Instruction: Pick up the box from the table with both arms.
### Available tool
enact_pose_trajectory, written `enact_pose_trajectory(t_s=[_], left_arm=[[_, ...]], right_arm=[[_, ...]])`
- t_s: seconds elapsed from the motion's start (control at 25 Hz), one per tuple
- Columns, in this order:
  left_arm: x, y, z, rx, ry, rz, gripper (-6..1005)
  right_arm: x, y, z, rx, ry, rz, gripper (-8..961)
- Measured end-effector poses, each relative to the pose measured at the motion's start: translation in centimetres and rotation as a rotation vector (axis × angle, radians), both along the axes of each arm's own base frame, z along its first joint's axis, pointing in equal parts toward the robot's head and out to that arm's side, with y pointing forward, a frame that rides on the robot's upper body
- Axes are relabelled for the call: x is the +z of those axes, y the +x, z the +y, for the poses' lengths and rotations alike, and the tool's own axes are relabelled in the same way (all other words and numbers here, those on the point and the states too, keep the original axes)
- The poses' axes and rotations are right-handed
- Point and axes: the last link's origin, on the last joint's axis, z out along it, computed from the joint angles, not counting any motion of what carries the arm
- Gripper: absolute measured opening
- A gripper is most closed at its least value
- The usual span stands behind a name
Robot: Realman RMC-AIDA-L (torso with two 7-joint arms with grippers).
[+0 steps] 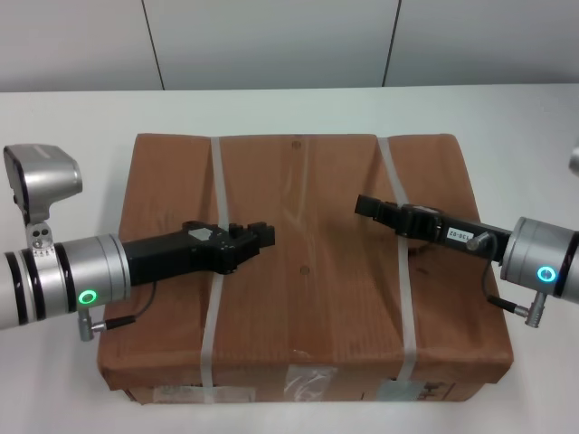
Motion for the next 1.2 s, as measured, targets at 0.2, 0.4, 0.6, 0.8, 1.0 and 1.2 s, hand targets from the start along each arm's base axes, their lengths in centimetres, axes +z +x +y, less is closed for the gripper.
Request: enact_pose_trajectory(t_s=[0.2, 0.4, 0.6, 0.8, 1.0, 1.2], left_arm=[[0.4, 0.8, -0.2, -0.052, -0.009, -0.027, 127], [0.9, 1.7, -0.5, -0.106, -0.014, -0.065, 129], [1.6, 2.3, -0.7, -0.147, -0.017, -0.092, 129], [2.3, 2.7, -0.9, -0.177, -0.014, -0.111, 129], [2.7, 3.0, -1.1, -0.201, -0.011, -0.124, 129], [2.7, 3.1, -1.1, -0.207, -0.011, -0.126, 129]], right_arm=[[0.5, 0.0, -0.3, 0.013, 0.022, 0.030, 36], [0.8, -0.4, -0.6, 0.048, 0.029, 0.051, 39], [1.1, -0.5, -1.0, 0.067, 0.042, 0.077, 38], [1.7, -0.8, -1.3, 0.094, 0.057, 0.113, 36], [2.2, -1.2, -1.6, 0.124, 0.070, 0.145, 35], [2.6, -1.2, -1.8, 0.133, 0.089, 0.164, 36]])
